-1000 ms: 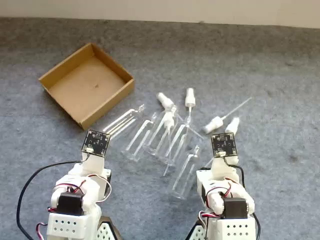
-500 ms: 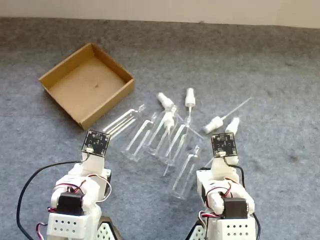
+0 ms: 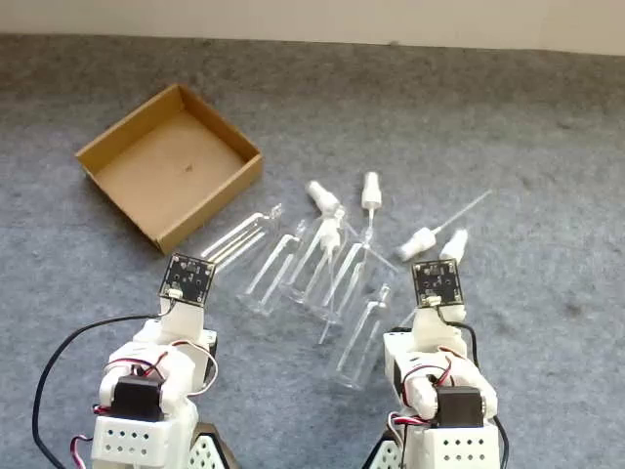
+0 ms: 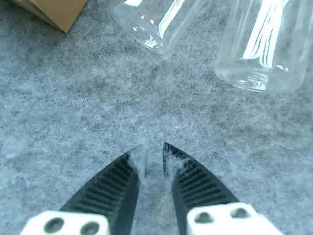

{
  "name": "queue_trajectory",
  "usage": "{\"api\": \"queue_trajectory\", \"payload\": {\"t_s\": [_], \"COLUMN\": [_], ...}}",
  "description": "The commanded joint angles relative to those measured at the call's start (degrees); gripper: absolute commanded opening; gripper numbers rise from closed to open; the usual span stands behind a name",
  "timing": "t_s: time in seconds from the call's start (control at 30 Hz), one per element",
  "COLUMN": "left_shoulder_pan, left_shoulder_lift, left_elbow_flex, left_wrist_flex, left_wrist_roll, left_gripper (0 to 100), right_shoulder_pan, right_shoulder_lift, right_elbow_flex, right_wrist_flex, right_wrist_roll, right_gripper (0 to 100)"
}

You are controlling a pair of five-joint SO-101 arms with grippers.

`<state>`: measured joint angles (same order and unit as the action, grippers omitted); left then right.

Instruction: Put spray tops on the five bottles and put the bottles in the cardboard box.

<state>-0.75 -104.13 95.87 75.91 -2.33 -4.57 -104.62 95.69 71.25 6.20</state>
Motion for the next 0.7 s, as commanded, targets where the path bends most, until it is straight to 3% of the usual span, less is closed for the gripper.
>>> {"api": "queue_trajectory", "payload": {"t_s": [0.0,0.13,0.33,0.5,0.67], "left_shoulder_pan": [-0.57,-6.2,-10.95,-13.93,-14.73], "left_shoulder_lift": [-0.48,-0.48,-0.48,-0.48,-0.31], "left_elbow_flex": [1.27,1.27,1.27,0.4,-10.86], "left_wrist_flex": [0.0,-3.34,-16.35,-17.93,-13.8], "left_wrist_roll": [-0.53,-1.85,-22.15,-21.19,-24.09], "left_gripper": [1,1,1,1,1], "right_shoulder_pan": [-0.22,-0.22,-0.22,-0.22,-0.22], "right_shoulder_lift": [-0.48,-0.48,-0.48,-0.48,-0.48], "right_elbow_flex": [8.66,8.66,8.66,8.66,8.66], "right_wrist_flex": [0.4,0.4,0.4,0.4,0.4], "right_wrist_roll": [-0.53,-0.53,-0.53,-0.53,-0.53], "right_gripper": [0.4,0.4,0.4,0.4,0.4]}}
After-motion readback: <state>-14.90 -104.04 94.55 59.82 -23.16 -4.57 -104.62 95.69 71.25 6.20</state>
